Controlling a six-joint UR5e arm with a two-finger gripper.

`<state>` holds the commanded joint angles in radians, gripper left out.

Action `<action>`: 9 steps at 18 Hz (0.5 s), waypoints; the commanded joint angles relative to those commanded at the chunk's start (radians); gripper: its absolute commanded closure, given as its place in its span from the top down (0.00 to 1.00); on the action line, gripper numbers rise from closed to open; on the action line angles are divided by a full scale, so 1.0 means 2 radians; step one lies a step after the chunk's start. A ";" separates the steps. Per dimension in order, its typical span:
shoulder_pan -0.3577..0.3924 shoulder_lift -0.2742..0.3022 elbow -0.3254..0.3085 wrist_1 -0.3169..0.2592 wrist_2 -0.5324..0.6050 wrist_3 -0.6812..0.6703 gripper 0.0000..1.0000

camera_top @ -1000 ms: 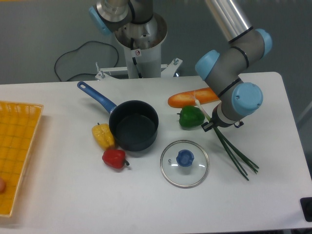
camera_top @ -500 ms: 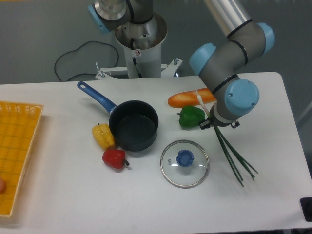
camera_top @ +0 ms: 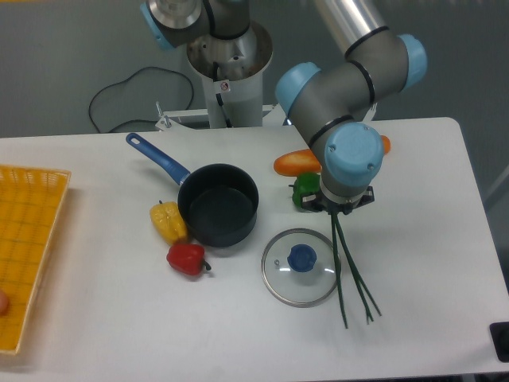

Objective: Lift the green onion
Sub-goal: 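Lift the held green onions and carry them over the glass lid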

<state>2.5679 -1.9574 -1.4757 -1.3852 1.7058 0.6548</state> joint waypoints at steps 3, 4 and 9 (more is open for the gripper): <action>-0.011 0.002 0.004 0.003 0.001 0.035 0.00; -0.015 0.006 0.002 0.011 0.001 0.066 0.00; -0.038 0.007 -0.006 0.032 -0.001 0.173 0.00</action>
<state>2.4913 -1.9435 -1.4880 -1.3208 1.7042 1.0001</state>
